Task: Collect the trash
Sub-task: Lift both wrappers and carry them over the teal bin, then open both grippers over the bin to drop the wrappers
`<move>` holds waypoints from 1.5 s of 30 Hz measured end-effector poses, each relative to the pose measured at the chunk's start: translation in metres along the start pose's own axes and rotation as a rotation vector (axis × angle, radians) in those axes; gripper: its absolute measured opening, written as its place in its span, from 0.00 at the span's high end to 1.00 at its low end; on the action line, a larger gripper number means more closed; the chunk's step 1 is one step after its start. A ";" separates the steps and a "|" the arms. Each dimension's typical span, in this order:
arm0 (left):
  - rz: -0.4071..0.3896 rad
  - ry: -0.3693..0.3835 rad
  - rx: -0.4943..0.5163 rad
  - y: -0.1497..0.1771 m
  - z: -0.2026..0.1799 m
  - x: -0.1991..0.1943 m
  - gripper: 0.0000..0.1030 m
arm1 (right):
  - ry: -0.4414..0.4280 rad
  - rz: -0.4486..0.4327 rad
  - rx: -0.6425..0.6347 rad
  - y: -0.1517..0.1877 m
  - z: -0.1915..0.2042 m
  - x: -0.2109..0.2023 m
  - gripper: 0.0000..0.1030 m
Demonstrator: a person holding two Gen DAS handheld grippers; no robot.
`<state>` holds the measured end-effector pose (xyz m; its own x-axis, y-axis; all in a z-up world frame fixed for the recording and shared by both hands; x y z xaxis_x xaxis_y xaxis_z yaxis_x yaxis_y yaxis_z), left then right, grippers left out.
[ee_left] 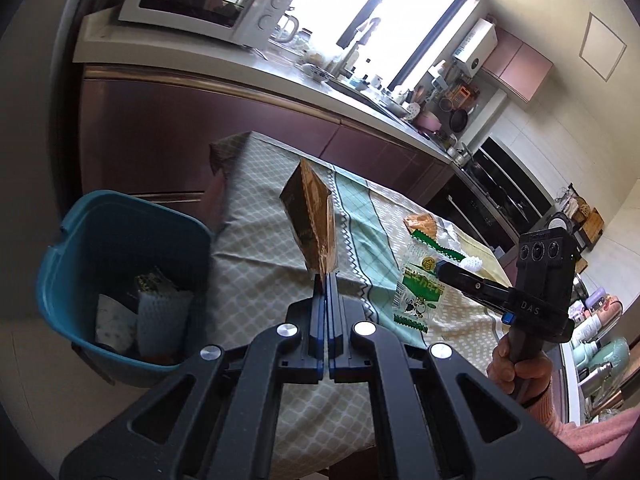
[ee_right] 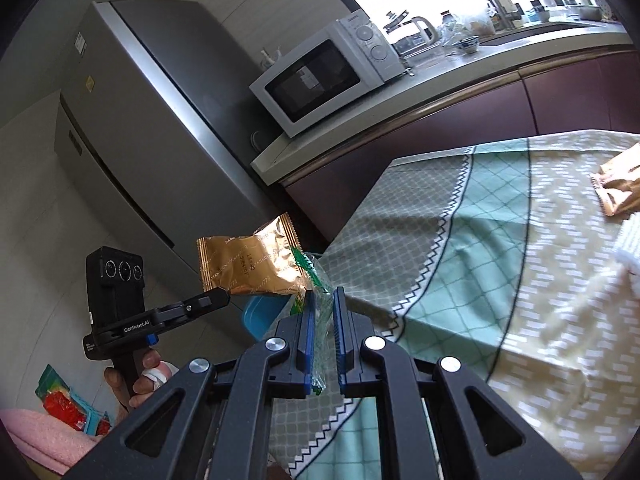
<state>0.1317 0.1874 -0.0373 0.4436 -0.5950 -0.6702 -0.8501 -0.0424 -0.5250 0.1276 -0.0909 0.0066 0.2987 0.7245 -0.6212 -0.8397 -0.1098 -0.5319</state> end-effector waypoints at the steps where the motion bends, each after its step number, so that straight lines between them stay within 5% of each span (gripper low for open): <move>1: -0.012 -0.012 -0.011 0.001 0.008 -0.009 0.99 | -0.006 0.009 -0.013 -0.004 0.005 0.006 0.92; 11: -0.052 -0.132 -0.117 0.010 0.077 -0.045 0.99 | -0.056 0.117 -0.110 -0.038 0.043 0.071 0.92; 22: 0.042 -0.206 -0.220 0.014 0.141 -0.006 0.99 | -0.017 0.219 -0.128 -0.052 0.060 0.151 0.92; 34: 0.131 -0.273 -0.270 0.016 0.173 0.044 0.97 | 0.044 0.320 -0.099 -0.048 0.058 0.205 0.89; 45: 0.118 -0.306 -0.258 0.010 0.171 0.056 0.96 | 0.056 0.316 -0.088 -0.048 0.052 0.202 0.84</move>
<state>0.1961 0.2913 -0.1699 0.3700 -0.3439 -0.8631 -0.9260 -0.2114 -0.3128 0.2046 0.0960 -0.0633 0.0562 0.6067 -0.7929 -0.8533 -0.3832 -0.3536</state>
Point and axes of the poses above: each gripper's, at about its wrist camera, not at the fingertips, and x roughly the way its jaws point, z to its left, y to its underside, the point moved 6 cm from there along x, roughly the way its jaws point, and after that the axes turned 13 degrees about z, right-handed, at the moved point
